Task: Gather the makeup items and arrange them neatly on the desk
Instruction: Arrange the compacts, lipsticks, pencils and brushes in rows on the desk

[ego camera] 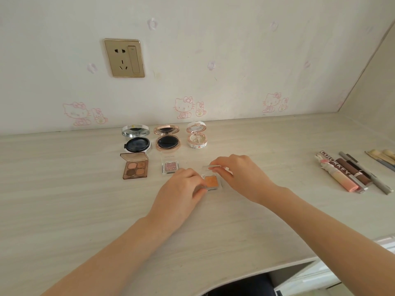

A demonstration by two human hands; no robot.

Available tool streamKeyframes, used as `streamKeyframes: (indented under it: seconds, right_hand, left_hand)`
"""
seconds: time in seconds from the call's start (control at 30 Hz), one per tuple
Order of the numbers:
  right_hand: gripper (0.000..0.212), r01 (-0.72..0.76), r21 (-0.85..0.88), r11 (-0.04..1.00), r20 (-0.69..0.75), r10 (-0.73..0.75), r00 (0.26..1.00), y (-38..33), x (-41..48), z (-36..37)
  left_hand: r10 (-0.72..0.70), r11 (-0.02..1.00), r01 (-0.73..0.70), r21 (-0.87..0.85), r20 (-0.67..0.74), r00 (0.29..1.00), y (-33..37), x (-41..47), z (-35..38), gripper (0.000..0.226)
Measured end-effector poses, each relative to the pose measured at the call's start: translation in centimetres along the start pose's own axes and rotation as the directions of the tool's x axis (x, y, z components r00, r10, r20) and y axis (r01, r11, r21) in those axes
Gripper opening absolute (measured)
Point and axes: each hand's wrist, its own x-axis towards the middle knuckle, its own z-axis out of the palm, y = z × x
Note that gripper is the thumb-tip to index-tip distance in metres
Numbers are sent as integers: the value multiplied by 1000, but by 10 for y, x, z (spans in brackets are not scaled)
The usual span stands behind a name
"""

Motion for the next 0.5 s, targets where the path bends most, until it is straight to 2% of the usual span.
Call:
streamKeyframes:
  seconds: [0.17, 0.5]
  right_hand:
    - [18, 40, 32, 999, -12, -39, 999, 5, 3, 6]
    - [18, 14, 128, 992, 5, -15, 1000, 10, 29, 5]
  left_hand:
    - [78, 994, -74, 85, -44, 996, -3, 2, 6, 5]
    - [112, 981, -99, 170, -71, 991, -12, 18, 10, 9]
